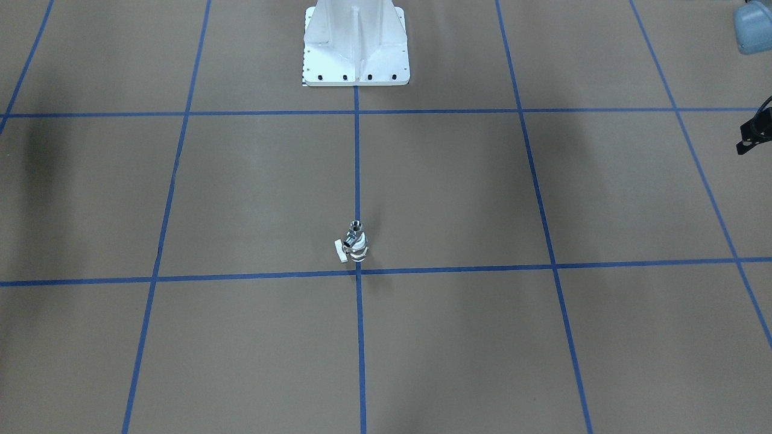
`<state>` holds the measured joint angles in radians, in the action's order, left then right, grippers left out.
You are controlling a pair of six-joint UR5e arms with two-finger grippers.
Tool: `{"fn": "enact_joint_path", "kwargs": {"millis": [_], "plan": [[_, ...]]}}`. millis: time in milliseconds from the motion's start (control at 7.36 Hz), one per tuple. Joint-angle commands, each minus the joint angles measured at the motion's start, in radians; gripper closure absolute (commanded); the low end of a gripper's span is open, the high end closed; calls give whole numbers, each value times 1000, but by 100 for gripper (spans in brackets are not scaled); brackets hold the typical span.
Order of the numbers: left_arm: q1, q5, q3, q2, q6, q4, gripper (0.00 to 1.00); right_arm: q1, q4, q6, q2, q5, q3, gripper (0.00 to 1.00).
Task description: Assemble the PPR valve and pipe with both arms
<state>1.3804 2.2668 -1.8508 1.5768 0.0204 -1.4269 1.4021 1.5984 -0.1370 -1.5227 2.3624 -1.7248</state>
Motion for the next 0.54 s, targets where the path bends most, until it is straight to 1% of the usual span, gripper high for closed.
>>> {"fn": "enact_joint_path", "kwargs": {"millis": [0,408], "plan": [[0,5,-19,0,-2,-1,0,0,0,0,-4,-32,-27,1],[2,-1,-50,-26,0,-1,0,0,0,0,-11,-32,-29,1]]}}
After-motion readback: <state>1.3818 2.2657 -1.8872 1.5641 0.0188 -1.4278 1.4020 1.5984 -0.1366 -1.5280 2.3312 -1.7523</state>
